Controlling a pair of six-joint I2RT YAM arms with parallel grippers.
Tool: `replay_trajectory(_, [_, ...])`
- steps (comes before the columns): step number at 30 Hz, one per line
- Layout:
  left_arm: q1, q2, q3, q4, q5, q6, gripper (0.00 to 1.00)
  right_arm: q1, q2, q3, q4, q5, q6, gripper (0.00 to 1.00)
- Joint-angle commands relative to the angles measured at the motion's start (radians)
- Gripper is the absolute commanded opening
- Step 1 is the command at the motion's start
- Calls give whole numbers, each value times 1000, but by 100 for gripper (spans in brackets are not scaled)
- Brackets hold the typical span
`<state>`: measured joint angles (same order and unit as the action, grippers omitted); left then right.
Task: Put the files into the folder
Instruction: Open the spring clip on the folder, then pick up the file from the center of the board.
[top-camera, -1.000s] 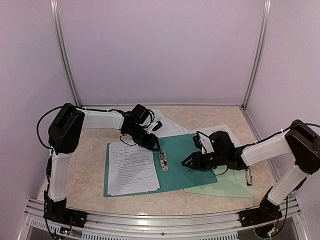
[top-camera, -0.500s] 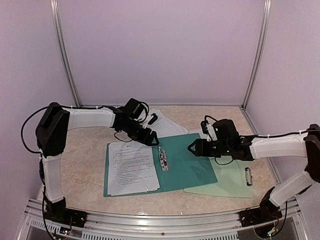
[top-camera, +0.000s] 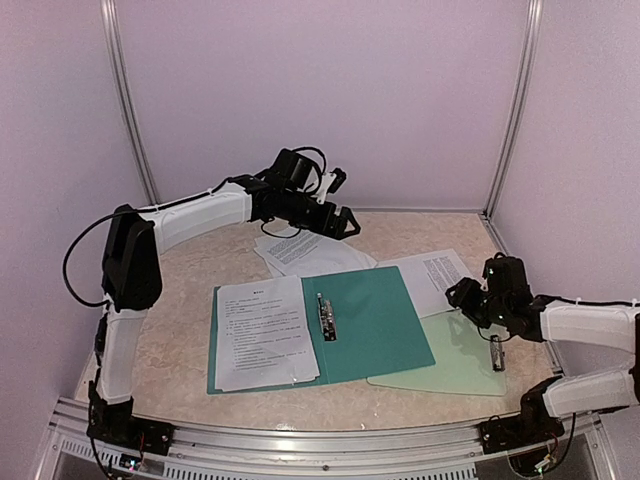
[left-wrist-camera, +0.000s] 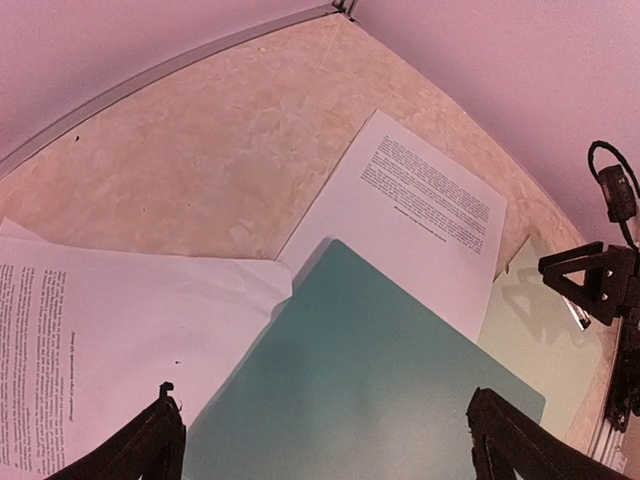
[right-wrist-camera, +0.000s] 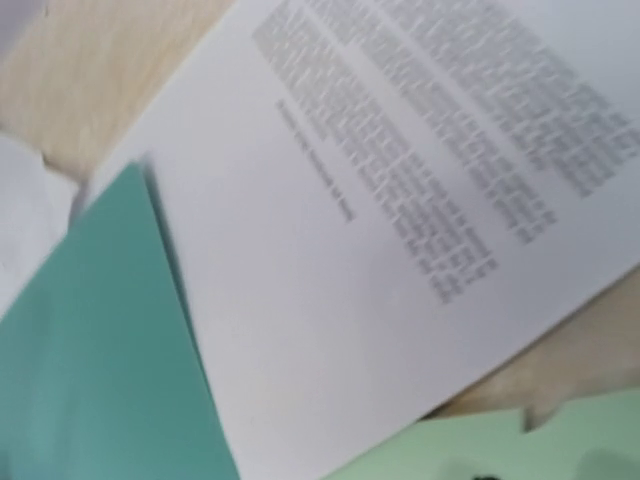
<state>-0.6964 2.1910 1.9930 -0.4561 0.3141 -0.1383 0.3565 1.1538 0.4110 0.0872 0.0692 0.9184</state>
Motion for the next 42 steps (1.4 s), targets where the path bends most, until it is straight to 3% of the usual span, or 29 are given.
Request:
replay_trajectory(1, [0, 135, 138, -67, 57, -49, 97, -63, -42, -29, -23, 36, 70, 63])
replay_trajectory(7, [10, 206, 206, -92, 39, -119, 96, -141, 24, -70, 36, -37, 87, 63])
replay_trajectory(14, [90, 135, -1, -50, -7, -258, 94, -149, 181, 35, 91, -124, -65, 62])
replay_trajectory(21, [164, -9, -235, 23, -54, -361, 93, -105, 308, 286, 47, -116, -233, 62])
replay_trajectory(27, [187, -85, -344, 51, -133, -401, 93, -83, 398, 434, 10, -123, -324, 62])
replay_trajectory(42, [291, -82, -433, 87, -99, -581, 94, 8, 1044, 1171, -113, -420, -533, 66])
